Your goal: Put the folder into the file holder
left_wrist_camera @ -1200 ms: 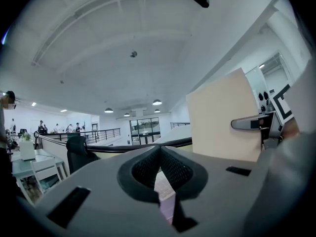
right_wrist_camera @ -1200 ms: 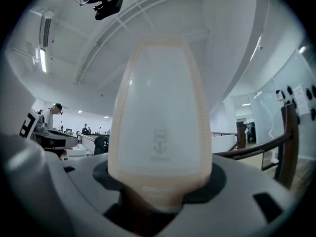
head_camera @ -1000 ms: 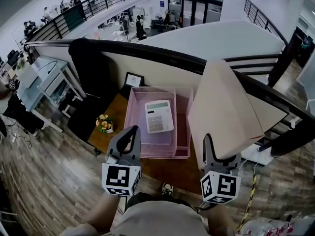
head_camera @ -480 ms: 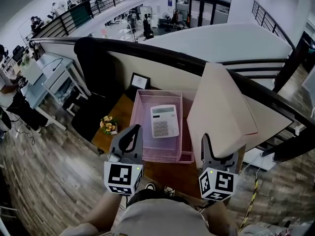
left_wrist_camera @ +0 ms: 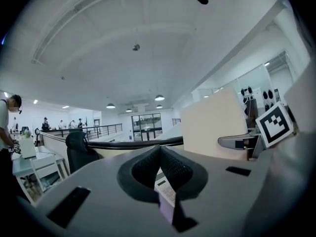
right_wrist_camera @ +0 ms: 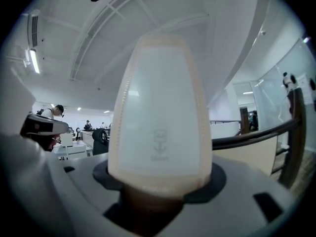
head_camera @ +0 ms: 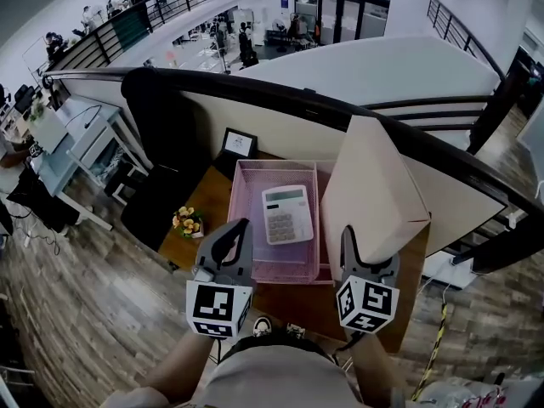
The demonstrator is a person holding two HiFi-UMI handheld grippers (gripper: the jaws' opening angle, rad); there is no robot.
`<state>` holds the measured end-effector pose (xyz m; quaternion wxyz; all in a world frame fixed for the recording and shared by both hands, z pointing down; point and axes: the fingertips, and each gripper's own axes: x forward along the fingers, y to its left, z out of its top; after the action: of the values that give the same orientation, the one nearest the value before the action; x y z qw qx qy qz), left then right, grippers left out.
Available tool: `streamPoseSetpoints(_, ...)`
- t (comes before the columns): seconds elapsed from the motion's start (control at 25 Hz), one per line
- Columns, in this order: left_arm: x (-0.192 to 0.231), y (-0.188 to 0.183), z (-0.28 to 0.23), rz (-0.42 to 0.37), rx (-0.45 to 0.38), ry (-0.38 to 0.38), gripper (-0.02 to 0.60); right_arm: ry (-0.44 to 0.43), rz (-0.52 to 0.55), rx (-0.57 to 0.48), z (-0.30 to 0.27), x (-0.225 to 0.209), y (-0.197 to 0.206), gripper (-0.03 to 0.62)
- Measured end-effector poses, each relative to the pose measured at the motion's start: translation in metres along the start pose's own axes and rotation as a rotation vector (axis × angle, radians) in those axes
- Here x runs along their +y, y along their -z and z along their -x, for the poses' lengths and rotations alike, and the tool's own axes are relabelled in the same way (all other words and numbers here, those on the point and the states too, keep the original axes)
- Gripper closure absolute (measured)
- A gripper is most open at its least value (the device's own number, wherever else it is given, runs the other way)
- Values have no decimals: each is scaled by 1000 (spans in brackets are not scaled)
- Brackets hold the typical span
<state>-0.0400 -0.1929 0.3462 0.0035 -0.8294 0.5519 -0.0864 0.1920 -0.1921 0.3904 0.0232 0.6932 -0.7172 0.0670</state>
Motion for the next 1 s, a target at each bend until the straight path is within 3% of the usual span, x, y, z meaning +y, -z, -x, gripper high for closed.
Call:
streamPoseSetpoints(0.4,7,30,-19,36,70,23,578,-16,-15,-75,-51,-1,28,286)
streamPoseSetpoints(0.8,10,63,-39,55,130,42,578,-32,-6,-82,-82,6,67,275)
streamPoseSetpoints(1.0,10,71,-48,65,142,58,577,-101,-63,-51,-86,9,91,236)
